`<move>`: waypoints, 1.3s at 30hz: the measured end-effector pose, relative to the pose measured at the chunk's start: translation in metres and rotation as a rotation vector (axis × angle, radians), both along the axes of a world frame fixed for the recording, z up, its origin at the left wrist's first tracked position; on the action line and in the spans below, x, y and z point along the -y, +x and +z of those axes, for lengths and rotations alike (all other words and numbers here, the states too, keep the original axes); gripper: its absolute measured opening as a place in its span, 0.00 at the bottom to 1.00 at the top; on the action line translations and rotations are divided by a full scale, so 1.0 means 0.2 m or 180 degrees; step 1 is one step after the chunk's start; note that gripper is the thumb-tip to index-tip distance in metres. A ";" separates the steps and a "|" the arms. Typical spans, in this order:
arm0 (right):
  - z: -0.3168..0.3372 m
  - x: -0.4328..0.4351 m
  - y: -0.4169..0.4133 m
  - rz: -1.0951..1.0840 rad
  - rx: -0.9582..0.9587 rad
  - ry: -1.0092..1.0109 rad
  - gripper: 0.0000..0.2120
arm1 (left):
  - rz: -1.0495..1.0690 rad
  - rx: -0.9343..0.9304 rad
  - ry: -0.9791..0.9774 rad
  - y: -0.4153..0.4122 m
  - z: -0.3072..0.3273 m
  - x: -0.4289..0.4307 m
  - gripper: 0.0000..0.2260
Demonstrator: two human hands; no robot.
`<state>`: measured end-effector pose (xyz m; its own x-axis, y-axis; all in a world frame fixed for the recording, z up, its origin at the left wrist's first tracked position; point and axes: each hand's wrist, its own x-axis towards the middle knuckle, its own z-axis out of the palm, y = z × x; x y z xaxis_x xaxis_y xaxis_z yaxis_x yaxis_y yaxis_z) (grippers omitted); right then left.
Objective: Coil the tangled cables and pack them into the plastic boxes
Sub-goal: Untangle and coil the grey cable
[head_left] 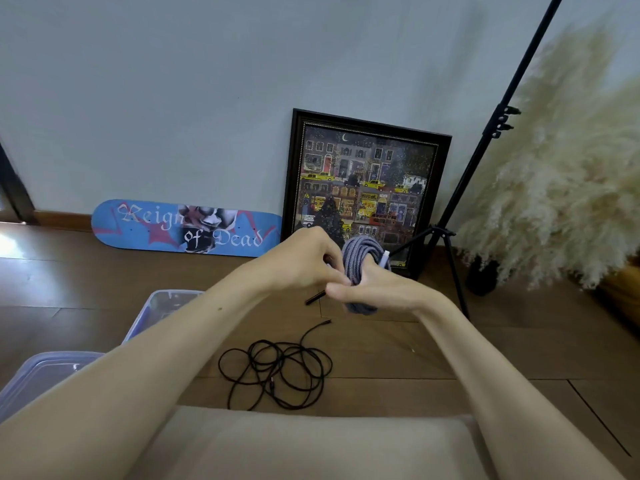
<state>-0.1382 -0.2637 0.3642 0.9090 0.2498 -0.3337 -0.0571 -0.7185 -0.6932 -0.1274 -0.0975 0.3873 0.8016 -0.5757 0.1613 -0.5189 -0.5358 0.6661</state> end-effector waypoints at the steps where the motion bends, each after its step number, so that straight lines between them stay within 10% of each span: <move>1: 0.01 0.02 -0.01 0.0111 -0.0037 -0.0069 0.65 | -0.0025 -0.0139 -0.0222 0.00 0.00 0.00 0.04; 3: 0.03 0.02 -0.03 0.0224 -0.0047 -0.0374 0.66 | -0.0044 -0.0367 -0.0507 0.00 0.01 0.00 0.09; 11: -0.07 -0.11 -0.03 -0.0547 0.0822 0.0031 0.10 | 0.0040 -0.0545 -0.0829 0.00 0.02 0.01 0.07; 28: 0.01 -0.10 -0.03 -0.1166 0.1051 -0.0699 0.07 | 0.0758 -0.1135 -0.1799 0.01 -0.02 0.09 0.04; 39: 0.02 -0.10 -0.06 -0.1197 0.1597 -0.1052 0.08 | 0.0888 -0.3206 -0.3116 -0.01 -0.02 0.07 0.16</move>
